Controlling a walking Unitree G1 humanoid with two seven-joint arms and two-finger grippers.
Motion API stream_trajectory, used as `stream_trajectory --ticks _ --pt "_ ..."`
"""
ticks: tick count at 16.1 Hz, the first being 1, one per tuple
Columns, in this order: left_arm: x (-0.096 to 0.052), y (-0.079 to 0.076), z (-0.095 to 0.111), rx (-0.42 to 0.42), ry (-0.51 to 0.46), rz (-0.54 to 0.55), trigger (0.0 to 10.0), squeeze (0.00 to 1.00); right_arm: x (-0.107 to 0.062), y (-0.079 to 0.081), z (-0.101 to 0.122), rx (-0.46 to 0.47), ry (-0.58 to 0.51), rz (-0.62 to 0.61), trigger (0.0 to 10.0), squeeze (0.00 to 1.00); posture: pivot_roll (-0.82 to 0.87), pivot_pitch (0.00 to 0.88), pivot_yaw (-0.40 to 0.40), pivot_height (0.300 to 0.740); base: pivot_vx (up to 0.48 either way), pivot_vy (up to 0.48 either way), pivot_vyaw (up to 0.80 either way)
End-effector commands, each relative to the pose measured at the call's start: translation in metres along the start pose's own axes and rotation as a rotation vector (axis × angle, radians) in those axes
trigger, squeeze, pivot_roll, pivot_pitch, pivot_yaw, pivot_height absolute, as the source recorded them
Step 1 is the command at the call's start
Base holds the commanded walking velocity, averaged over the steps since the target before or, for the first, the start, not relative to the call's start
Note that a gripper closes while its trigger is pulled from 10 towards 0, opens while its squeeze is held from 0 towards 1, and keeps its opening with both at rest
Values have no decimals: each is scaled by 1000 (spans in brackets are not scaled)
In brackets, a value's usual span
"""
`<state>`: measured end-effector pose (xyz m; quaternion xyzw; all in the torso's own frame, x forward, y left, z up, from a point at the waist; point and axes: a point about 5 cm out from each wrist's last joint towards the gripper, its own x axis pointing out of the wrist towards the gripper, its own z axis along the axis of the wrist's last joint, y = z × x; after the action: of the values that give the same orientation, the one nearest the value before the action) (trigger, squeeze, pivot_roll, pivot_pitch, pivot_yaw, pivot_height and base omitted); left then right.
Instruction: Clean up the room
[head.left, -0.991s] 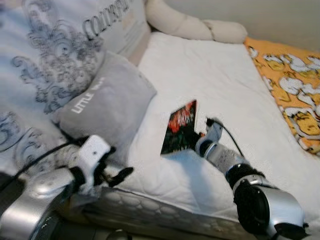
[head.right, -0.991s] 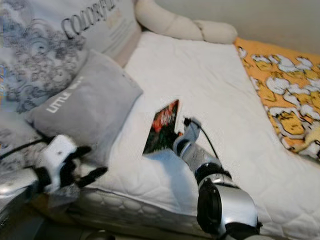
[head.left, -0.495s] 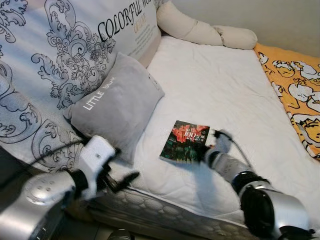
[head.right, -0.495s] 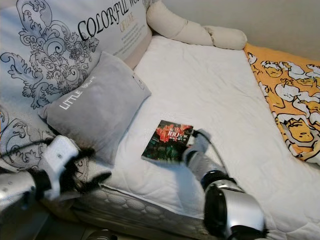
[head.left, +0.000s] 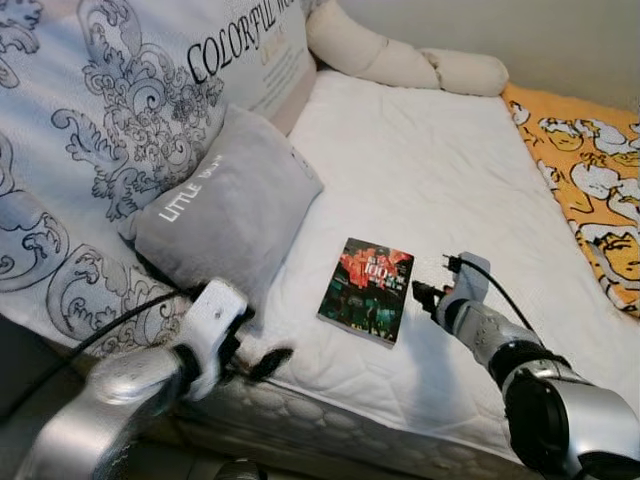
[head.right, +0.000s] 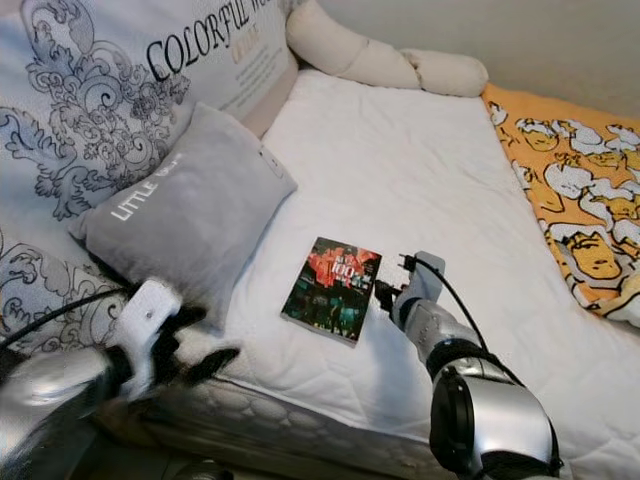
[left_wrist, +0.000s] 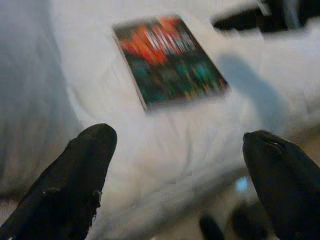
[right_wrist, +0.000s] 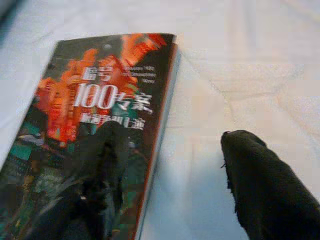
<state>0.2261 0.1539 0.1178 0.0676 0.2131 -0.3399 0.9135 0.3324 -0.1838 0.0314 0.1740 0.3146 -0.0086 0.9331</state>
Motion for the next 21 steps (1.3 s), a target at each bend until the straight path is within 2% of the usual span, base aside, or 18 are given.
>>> stream_trajectory --ticks 1,4,5,6,7,8,10,13,16,18,21 --pt "9 3 3 -3 -38 45 10000 0 -2 -7 9 -58 -58 3 10000 1000 94 0 -49 740 0 0 0" --pt "33 14 9 -45 -112 155 10000 0 -6 -10 17 -114 -165 49 10000 1000 4 0 3 740 0 0 0" --pt "36 18 10 -56 -123 183 10000 0 -8 -11 18 -143 -191 46 10000 1000 -12 0 12 740 0 0 0" --pt "42 30 13 -79 -149 278 10000 0 -14 -13 21 -219 -286 29 10000 1000 -40 0 23 740 0 0 0" --pt "43 32 13 -85 -153 295 10000 0 -17 -13 21 -224 -312 29 10000 1000 -40 0 23 740 0 0 0" --pt "43 36 14 -86 -165 320 10000 0 -24 -9 22 -293 -386 24 10000 1000 -40 0 17 740 0 -431 0" --pt "42 39 14 -77 -179 357 10000 0 -34 -1 22 -223 -458 40 10000 1000 -18 0 -8 740 0 -480 0" --pt "40 46 8 -84 -168 415 10000 0 -44 14 18 -204 -499 92 10000 1000 -10 0 -15 740 0 -480 0" --pt "41 52 4 -84 -151 449 10000 0 -51 13 14 -203 -496 49 10000 1000 -12 0 -20 740 0 -480 0" --pt "42 56 2 -94 -151 478 10000 0 -50 14 11 -247 -471 51 10000 1000 -9 0 -33 740 0 -480 0" --pt "46 63 5 -77 -157 491 10000 0 -45 23 14 -261 -463 71 10000 1000 -22 0 -28 740 0 -480 0"
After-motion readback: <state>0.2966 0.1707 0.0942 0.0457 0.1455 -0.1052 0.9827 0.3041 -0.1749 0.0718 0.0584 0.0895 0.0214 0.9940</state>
